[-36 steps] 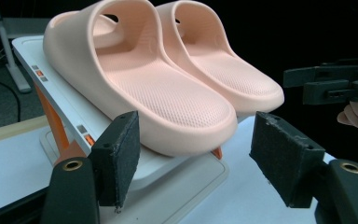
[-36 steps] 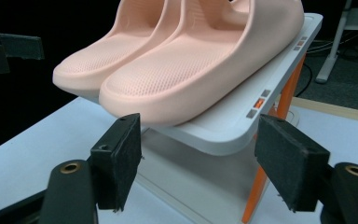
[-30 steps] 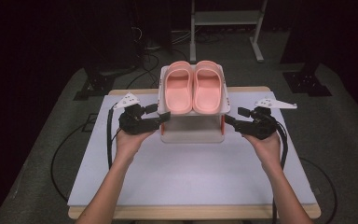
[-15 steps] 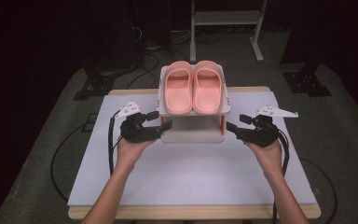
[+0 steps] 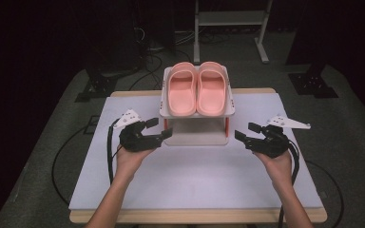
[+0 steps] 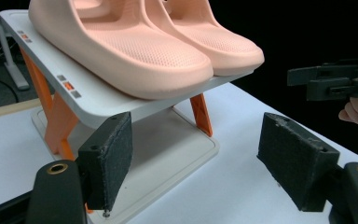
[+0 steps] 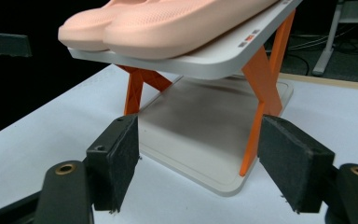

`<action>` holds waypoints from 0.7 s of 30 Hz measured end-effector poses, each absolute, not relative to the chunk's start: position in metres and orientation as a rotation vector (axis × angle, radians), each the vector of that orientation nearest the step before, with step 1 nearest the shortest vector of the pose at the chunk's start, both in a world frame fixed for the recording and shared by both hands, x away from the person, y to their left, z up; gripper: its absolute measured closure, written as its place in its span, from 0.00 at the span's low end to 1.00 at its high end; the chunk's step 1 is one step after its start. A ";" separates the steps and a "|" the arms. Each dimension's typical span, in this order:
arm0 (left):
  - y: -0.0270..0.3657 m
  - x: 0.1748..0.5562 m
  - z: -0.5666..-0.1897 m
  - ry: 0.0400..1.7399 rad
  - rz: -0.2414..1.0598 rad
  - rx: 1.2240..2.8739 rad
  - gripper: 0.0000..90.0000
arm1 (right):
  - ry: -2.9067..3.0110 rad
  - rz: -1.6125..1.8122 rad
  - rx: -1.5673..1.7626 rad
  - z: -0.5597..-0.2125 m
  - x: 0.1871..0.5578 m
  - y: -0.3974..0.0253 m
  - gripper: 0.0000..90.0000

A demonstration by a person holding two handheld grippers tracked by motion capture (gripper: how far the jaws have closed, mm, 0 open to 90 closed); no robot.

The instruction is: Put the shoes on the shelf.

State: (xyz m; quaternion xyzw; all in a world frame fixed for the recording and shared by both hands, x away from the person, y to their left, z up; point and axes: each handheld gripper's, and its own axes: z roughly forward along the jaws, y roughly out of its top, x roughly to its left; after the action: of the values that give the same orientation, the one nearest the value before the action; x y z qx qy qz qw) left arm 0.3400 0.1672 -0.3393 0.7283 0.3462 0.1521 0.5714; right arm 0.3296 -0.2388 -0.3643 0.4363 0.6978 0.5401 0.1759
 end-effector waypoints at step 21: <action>0.184 0.321 -0.367 0.847 0.352 1.685 0.24 | 1.995 1.510 1.270 -0.390 0.317 -0.246 0.31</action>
State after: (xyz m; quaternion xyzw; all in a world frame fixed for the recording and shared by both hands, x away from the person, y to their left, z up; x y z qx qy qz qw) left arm 0.3209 0.1845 -0.3673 0.7192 0.3614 0.1503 0.5741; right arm 0.3171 -0.2456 -0.3900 0.4464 0.7009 0.5306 0.1672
